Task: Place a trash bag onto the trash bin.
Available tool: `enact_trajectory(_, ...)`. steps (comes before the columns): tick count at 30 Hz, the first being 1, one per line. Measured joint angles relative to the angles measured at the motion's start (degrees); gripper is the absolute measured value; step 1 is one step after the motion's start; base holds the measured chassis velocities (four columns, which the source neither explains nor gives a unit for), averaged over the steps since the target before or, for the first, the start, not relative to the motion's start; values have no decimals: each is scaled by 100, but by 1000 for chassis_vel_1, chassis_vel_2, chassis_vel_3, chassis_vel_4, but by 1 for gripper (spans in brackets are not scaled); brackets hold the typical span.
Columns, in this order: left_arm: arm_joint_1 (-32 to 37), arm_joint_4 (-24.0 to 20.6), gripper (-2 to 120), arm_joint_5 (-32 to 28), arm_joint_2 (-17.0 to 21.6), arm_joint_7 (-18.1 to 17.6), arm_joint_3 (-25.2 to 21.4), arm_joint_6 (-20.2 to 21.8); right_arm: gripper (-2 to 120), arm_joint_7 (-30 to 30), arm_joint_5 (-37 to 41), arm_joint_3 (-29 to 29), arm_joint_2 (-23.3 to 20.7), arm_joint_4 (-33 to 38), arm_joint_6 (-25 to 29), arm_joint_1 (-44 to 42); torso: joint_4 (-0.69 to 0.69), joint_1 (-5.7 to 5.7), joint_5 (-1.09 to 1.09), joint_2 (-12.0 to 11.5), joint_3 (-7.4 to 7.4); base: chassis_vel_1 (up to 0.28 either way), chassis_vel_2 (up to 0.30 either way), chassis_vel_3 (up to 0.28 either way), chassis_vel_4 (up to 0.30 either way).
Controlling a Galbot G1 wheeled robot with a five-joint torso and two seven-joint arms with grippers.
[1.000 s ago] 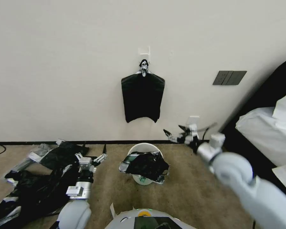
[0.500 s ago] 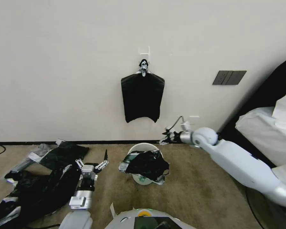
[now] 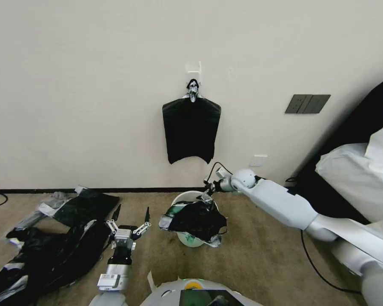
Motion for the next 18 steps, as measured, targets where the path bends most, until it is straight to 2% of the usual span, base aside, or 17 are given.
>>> enact_trajectory(5,26,-50,100,-12,-2,-8,-3,-3,97,-89,-145,-79,85,-160,114,20,-1,0,-1,0,0,0,0,0,0)
enact_trajectory(7,21,-54,100,-18,-10,-14,7,-3,88,-105,-177,-125,112,-197,191,20,0,0,-1,0,0,0,0,0,0)
enact_trajectory(9,16,-54,100,-21,-14,-16,14,-3,86,-120,-184,-152,117,-201,220,21,-1,0,-1,0,0,0,0,0,0)
enact_trajectory(11,9,-55,100,-27,-17,-19,30,-3,76,-139,-205,-216,128,-212,267,37,-1,0,-1,0,0,0,0,0,0)
enact_trajectory(12,9,-55,100,-27,-17,-19,30,-3,76,-139,-205,-216,128,-212,267,37,-1,0,-1,0,0,0,0,0,0)
enact_trajectory(15,-10,-56,100,-39,-19,-61,40,1,61,-159,-243,-303,153,-275,319,104,0,0,-1,0,-1,0,0,0,0)
enact_trajectory(17,-16,-57,100,-42,-19,-94,43,4,58,-165,-245,-314,159,-289,330,117,0,0,-1,0,0,0,0,0,0)
enact_trajectory(18,-18,-62,100,-50,-17,-126,46,10,52,-175,-245,-325,168,-307,346,131,0,0,-1,0,0,0,0,0,0)
